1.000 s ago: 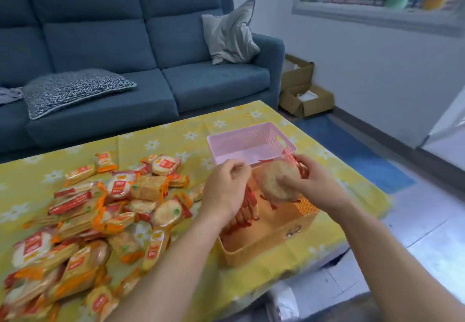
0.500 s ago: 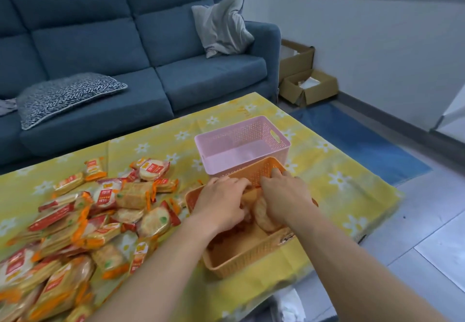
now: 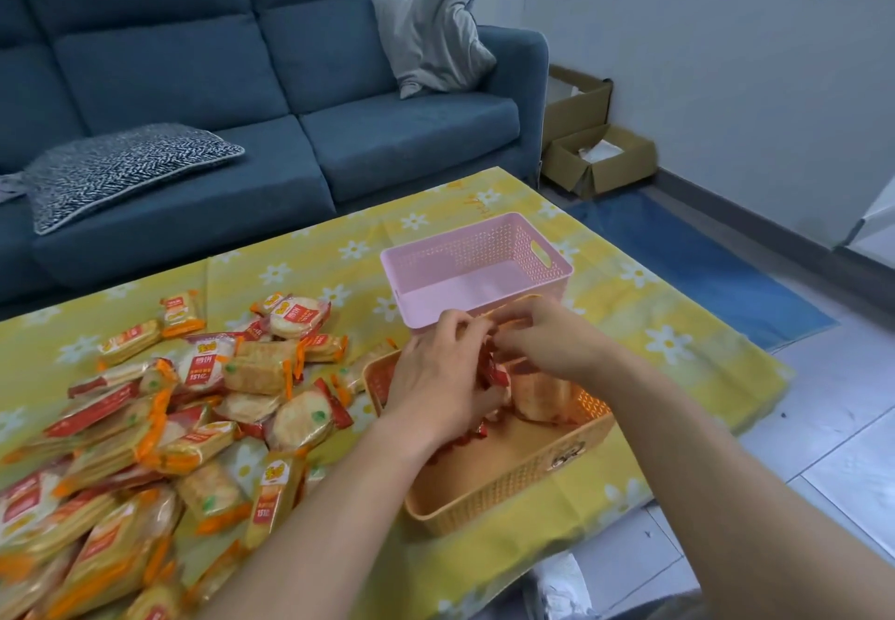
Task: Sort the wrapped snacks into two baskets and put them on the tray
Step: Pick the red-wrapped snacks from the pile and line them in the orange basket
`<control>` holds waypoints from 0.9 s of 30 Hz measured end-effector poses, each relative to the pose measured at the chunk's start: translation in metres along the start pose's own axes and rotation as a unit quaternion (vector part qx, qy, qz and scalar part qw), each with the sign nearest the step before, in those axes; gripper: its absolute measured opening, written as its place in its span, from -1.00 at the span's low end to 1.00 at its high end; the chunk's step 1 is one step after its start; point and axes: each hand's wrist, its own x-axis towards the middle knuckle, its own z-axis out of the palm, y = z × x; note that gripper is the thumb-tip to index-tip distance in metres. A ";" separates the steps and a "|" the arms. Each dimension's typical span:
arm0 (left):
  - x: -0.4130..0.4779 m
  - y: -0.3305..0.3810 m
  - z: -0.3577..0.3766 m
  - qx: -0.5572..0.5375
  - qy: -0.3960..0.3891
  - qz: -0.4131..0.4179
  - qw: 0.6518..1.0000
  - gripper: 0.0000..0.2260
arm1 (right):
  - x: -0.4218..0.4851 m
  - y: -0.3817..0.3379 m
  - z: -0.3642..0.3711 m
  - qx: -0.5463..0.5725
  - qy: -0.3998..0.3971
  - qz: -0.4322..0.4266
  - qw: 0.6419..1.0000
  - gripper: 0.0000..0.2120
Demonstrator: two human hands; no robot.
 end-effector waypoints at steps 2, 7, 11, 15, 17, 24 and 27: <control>0.001 0.000 0.001 0.008 0.018 -0.015 1.000 -0.56 | 0.003 0.007 -0.008 -0.130 0.077 -0.018 0.988 -0.73; -0.006 -0.004 0.002 0.034 0.013 -0.011 0.999 -0.62 | 0.001 0.018 0.000 -0.469 0.052 -0.017 0.882 -0.61; -0.010 -0.002 -0.002 0.045 -0.002 -0.012 0.999 -0.61 | -0.002 0.018 0.007 -0.538 0.044 -0.018 0.841 -0.84; -0.012 -0.004 -0.003 0.065 -0.013 -0.001 0.998 -0.59 | -0.005 0.013 -0.005 -0.498 0.016 -0.003 0.867 -0.91; -0.011 -0.004 -0.002 0.077 -0.010 -0.002 0.997 -0.57 | -0.005 0.009 -0.010 -0.435 0.060 -0.003 0.898 -0.89; -0.011 0.003 0.004 0.057 0.012 -0.021 0.998 -0.45 | 0.001 0.011 0.014 -0.289 0.142 0.013 0.947 -0.76; -0.011 0.005 0.007 0.038 0.013 0.008 0.999 -0.34 | 0.006 0.005 0.013 -0.156 0.061 0.025 0.986 -0.83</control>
